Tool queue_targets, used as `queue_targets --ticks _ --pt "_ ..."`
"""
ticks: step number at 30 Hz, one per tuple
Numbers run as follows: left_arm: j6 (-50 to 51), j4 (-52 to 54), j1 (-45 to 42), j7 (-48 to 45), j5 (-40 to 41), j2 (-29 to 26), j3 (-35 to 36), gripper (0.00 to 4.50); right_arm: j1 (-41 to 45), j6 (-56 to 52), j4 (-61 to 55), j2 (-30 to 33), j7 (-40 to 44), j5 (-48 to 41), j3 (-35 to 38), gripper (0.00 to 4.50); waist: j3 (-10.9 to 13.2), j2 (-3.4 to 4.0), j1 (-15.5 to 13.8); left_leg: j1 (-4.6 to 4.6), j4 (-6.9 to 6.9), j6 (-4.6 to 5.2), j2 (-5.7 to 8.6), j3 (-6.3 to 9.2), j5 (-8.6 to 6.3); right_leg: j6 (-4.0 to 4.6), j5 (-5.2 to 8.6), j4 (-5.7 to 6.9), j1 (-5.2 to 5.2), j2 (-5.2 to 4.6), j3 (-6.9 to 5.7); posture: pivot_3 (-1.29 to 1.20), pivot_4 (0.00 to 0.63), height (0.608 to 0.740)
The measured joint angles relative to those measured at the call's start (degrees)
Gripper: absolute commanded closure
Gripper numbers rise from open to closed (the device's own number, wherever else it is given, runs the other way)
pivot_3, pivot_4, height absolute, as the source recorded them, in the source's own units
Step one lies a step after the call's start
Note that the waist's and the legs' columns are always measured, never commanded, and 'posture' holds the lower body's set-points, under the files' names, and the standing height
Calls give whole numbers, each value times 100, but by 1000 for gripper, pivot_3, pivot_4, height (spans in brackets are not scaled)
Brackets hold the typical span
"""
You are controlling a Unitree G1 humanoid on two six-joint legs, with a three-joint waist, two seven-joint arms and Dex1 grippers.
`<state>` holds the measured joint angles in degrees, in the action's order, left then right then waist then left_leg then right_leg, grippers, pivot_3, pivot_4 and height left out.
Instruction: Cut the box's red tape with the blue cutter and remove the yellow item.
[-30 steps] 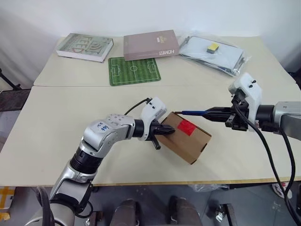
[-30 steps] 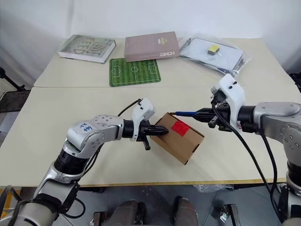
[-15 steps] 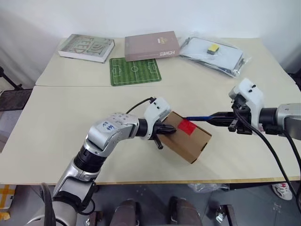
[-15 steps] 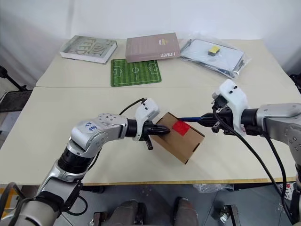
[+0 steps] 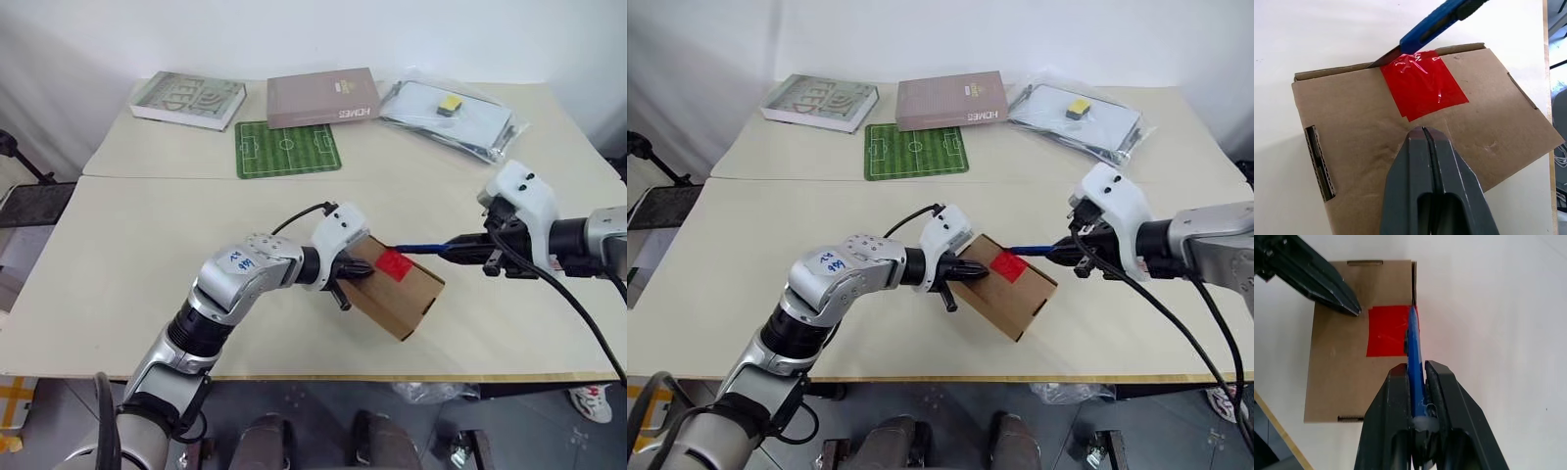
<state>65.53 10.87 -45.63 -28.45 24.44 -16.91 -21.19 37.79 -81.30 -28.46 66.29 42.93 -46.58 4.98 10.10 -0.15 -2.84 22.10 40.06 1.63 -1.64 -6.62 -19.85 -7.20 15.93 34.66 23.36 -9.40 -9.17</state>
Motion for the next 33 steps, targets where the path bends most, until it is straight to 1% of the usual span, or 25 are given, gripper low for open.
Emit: queue_targets --ticks 7,15,20,27,33 --pt "0 6 8 18 0 0 -8 4500 -70 25 -32 147 82 34 -66 4338 -5 -6 -1 -1 0 0 0 -1 0 0 0 0 0 0 1 0 150 740" --pt "1 14 29 56 -31 -3 -10 4500 357 159 212 34 96 285 -699 4338 -14 -15 21 -8 1 0 -3 -3 0 3 -2 3 -4 1 3 0 150 740" --pt "0 -10 28 62 -59 23 -11 4500 464 153 282 76 248 349 -858 4338 -20 -24 21 -12 3 2 -10 -2 1 7 -4 2 -9 0 3 0 150 740" --pt "1 -17 37 76 -60 83 -10 4500 342 149 259 591 638 320 -827 4338 -20 -25 -16 -7 2 3 -10 1 0 5 -6 -6 -9 -3 -1 0 150 740" --pt "0 -28 42 89 -68 94 -4 4500 -142 259 208 1151 959 331 -686 4338 -22 -27 -14 -6 3 4 -11 2 0 4 -6 -8 -10 -4 0 0 150 740"
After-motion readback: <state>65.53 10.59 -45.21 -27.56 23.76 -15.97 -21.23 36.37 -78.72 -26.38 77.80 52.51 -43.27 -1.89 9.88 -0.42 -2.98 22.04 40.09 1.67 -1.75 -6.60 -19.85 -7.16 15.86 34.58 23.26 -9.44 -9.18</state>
